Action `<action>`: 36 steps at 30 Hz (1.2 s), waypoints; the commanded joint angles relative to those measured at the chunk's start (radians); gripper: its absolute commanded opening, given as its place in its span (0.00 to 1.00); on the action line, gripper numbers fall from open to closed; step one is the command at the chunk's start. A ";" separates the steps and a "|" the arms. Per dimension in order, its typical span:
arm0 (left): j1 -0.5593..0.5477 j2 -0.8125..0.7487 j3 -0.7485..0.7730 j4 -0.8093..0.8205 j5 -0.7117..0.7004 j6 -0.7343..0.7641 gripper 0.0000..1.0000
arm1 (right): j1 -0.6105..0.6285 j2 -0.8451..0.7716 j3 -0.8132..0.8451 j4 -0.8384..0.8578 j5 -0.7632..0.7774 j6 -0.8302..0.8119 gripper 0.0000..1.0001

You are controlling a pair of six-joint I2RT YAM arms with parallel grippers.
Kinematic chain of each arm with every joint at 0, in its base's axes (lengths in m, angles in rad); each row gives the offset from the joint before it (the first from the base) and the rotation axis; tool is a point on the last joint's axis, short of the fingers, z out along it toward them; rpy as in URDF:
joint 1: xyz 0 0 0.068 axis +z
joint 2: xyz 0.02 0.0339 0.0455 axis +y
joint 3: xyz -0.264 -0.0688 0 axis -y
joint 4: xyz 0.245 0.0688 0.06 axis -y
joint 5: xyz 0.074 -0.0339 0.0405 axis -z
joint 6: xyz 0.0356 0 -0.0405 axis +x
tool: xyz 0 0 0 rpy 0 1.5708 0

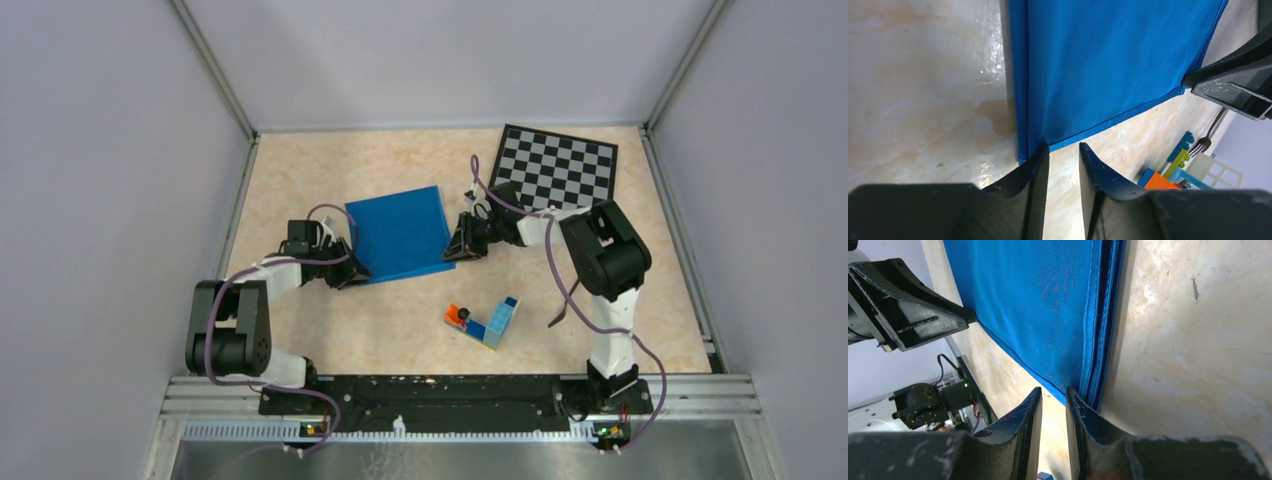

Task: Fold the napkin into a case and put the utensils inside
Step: Smooth out the square-folded napkin at the center of the board.

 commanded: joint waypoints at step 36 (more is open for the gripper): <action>0.002 -0.015 -0.033 0.059 -0.016 -0.002 0.51 | -0.054 -0.147 -0.075 -0.125 0.054 -0.037 0.34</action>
